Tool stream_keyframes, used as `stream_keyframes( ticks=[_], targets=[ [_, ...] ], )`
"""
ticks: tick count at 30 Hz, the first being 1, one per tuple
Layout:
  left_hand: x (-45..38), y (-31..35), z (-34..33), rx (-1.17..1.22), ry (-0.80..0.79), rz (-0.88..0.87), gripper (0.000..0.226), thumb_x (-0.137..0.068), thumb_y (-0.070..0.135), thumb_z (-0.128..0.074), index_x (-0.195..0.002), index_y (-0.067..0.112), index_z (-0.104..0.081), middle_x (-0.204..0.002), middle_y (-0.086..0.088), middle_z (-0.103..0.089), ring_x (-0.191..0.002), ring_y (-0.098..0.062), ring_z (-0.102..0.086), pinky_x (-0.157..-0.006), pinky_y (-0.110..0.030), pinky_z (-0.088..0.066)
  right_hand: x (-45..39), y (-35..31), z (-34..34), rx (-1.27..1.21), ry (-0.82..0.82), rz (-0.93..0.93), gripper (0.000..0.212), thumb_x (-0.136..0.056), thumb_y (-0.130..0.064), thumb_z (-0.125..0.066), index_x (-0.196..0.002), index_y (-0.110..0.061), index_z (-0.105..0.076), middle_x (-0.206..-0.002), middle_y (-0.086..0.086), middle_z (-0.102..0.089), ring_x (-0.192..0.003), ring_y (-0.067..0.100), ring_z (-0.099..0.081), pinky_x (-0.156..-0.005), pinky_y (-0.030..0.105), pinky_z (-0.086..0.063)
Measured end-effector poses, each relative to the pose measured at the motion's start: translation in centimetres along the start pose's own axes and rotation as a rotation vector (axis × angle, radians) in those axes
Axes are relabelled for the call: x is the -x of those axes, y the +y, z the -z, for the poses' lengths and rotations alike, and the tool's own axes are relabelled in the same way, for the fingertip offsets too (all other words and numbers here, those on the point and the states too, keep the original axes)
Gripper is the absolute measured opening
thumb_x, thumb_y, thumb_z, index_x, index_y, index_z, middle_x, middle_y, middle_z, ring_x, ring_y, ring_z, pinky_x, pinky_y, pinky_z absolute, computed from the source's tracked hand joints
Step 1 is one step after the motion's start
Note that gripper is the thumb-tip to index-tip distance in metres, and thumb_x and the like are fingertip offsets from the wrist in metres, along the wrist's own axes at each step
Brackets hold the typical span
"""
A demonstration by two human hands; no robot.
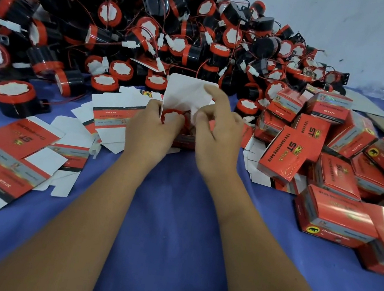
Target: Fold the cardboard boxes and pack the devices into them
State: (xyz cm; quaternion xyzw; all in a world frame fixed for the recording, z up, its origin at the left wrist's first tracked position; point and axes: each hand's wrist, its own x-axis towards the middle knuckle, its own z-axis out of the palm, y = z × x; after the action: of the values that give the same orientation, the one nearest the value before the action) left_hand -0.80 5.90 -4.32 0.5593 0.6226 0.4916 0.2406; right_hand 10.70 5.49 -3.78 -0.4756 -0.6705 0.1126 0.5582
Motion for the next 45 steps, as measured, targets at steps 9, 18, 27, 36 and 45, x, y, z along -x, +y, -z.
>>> stream_keyframes(
  ticks=[9, 18, 27, 36, 45],
  targets=[
    [0.2, 0.4, 0.7, 0.355, -0.093, 0.149, 0.045, -0.096, 0.037, -0.033, -0.116, 0.018, -0.068, -0.108, -0.010, -0.071, -0.106, -0.030, -0.066, -0.095, -0.055, -0.052, -0.4, 1.1, -0.5, -0.064, -0.093, -0.147, 0.038, -0.089, 0.009, -0.049, -0.119, -0.013, -0.057, -0.088, -0.002, -0.063, -0.092, 0.015, -0.058, -0.082, 0.024, -0.048],
    [-0.2, -0.6, 0.4, 0.249, 0.078, -0.139, 0.040, -0.087, -0.009, -0.054, -0.092, 0.029, -0.067, -0.103, 0.008, -0.068, -0.098, -0.001, -0.061, -0.082, -0.019, -0.053, -1.0, 1.8, 0.3, -0.029, -0.036, -0.093, 0.040, -0.076, 0.009, -0.065, -0.110, -0.011, -0.071, -0.109, -0.003, -0.061, -0.109, 0.021, -0.057, -0.097, 0.035, -0.047],
    [-1.0, -0.6, 1.9, 0.531, 0.065, 0.143, 0.023, -0.090, 0.015, -0.062, -0.086, 0.029, -0.080, -0.108, 0.007, -0.073, -0.093, -0.009, -0.070, -0.058, -0.010, -0.050, -1.2, 1.6, 2.3, -0.350, -0.363, -0.293, 0.027, -0.088, -0.006, -0.054, -0.105, -0.010, -0.075, -0.115, -0.003, -0.057, -0.106, 0.002, -0.053, -0.080, 0.008, -0.044],
    [0.0, -1.0, 2.4, -0.067, -0.119, -0.307, 0.048, -0.086, 0.002, -0.060, -0.132, 0.017, -0.064, -0.124, 0.025, -0.048, -0.125, 0.004, -0.037, -0.108, -0.018, -0.033, -1.1, 2.4, 2.0, 0.036, -0.449, -0.061, 0.052, -0.081, -0.022, -0.081, -0.130, -0.016, -0.064, -0.120, -0.007, -0.052, -0.114, 0.003, -0.046, -0.090, 0.000, -0.033],
    [-0.6, -1.7, 3.3, 0.003, -0.258, -0.320, 0.041, -0.091, 0.005, -0.068, -0.127, 0.024, -0.066, -0.137, 0.018, -0.054, -0.130, 0.002, -0.046, -0.107, -0.015, -0.038, -0.7, 2.5, 0.5, 0.080, -0.260, -0.014, 0.038, -0.077, -0.017, -0.082, -0.115, -0.015, -0.073, -0.096, -0.015, -0.052, -0.088, -0.012, -0.045, -0.081, 0.004, -0.039]
  ],
)
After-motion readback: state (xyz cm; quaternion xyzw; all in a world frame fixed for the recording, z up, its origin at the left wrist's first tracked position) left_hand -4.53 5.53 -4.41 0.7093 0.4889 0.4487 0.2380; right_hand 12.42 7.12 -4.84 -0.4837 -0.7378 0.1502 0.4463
